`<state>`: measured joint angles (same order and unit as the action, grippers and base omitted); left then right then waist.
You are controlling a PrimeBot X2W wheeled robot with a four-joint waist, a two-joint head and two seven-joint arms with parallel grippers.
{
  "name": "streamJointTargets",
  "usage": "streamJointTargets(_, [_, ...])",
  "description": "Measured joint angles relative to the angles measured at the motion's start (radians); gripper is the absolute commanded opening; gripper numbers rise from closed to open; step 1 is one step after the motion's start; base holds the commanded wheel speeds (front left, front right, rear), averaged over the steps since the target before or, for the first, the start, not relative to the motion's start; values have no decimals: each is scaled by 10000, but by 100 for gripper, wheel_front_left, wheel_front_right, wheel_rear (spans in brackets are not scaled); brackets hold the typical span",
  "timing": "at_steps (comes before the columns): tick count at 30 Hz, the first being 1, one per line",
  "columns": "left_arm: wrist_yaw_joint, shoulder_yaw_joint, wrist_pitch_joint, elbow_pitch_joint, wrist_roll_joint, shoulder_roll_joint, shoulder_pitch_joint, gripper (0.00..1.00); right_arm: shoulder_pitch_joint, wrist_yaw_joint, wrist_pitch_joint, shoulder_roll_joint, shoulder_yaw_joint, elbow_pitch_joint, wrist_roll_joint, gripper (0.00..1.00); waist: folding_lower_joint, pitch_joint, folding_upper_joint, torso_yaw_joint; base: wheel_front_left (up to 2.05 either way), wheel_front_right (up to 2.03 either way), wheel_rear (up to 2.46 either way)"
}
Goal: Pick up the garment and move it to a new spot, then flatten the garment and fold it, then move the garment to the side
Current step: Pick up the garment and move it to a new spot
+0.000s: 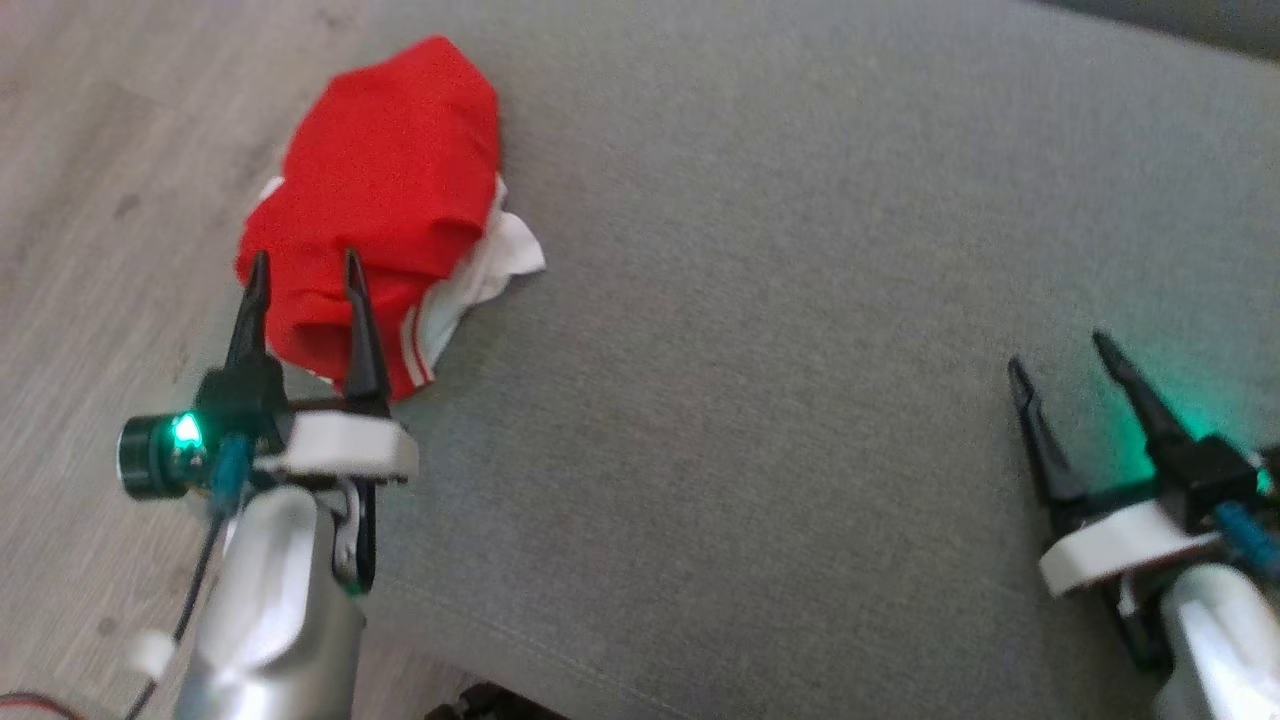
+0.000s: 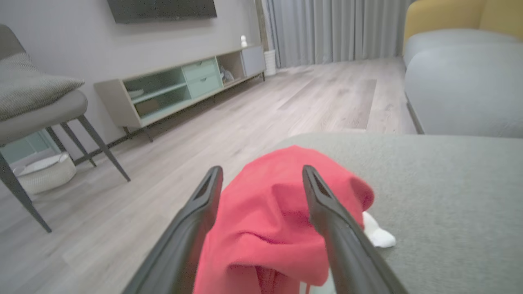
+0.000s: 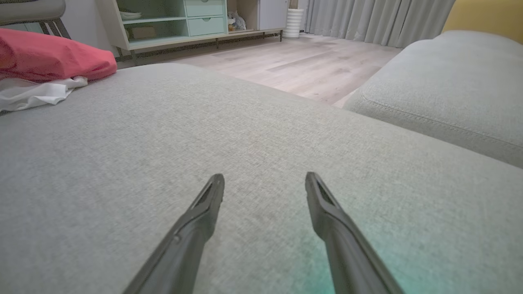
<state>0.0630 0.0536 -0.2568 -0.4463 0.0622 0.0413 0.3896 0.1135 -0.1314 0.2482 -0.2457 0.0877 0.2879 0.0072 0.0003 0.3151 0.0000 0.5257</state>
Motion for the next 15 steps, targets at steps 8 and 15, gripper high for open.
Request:
streamJointTargets(8, [-284,-523,579,-4128,915,-123,2431,100,801,-2,159,-510,405,-554,13,100,-2,1097,0,-680,0,0,0])
streamJointTargets(15, [-462,-673,134,-5254,1070,274,3049,0,1355,-2,161,-376,330,-639,15,100,-2,1415,0,-1487,0,0,0])
